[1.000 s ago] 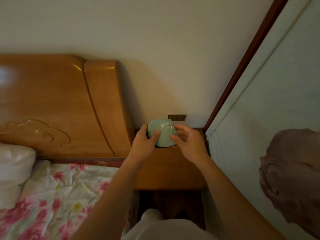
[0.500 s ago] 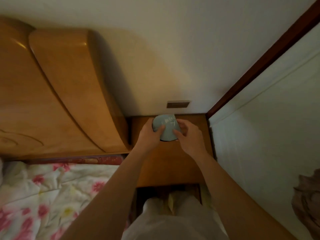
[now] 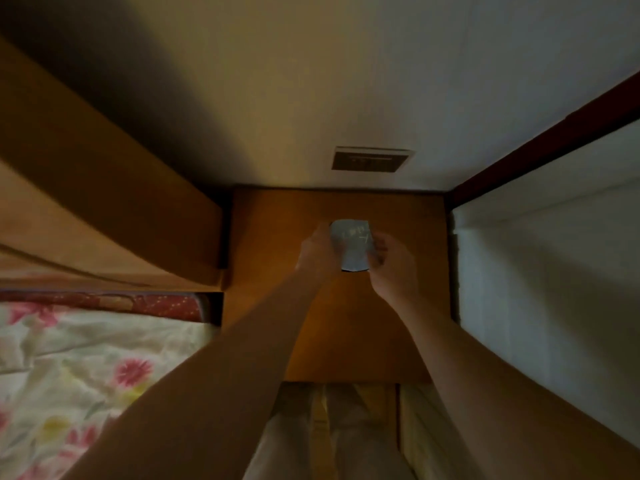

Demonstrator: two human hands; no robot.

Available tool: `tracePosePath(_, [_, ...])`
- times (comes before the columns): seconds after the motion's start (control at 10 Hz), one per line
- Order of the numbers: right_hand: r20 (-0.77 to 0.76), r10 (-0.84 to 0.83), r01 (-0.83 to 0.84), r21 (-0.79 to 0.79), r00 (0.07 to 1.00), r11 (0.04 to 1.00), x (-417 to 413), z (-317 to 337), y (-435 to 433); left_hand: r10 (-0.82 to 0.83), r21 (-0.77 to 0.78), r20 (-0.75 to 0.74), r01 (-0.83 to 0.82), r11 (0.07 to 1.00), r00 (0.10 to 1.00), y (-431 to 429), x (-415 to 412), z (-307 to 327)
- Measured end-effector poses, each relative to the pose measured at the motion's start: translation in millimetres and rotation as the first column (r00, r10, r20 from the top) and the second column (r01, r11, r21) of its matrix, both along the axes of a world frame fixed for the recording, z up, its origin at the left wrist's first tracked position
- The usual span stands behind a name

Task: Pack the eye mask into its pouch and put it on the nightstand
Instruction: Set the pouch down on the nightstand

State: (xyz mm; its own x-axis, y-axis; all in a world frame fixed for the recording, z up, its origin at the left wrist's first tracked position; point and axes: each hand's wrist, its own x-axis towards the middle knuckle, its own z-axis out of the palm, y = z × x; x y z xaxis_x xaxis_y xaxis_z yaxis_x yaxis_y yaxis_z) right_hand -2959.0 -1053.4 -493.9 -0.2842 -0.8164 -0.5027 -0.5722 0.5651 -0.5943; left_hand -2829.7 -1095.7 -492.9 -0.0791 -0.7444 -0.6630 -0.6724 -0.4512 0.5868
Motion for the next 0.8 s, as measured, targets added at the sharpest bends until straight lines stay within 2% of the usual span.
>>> tracePosePath(0.1, [-0.049,0.006,-0.007,-0.029,0.999,1.0,-29,-32,-12,-0.048,-0.064,0.057,0.052,0.997,0.997,-10,-30,-24])
tracePosePath(0.2, [-0.069,-0.046,0.042,-0.053,0.997,0.998,-57,-52,-21,-0.102,-0.129,0.053,0.108,0.986,0.993,-24,-60,-45])
tracePosePath(0.5, [-0.055,-0.154,0.146,-0.125,0.987,0.981,-92,-96,-22,-0.139,-0.203,0.07,0.151,0.967,0.988,-33,-103,-87])
tracePosePath(0.7, [-0.127,-0.047,0.033,-0.11,0.991,0.993,-99,-106,-19,-0.188,-0.206,0.143,0.215,0.955,0.972,-28,-102,-83])
tracePosePath(0.8, [-0.207,-0.038,0.02,-0.087,0.978,0.996,-100,-98,-19,-0.237,-0.191,0.233,0.284,0.94,0.943,-27,-95,-69])
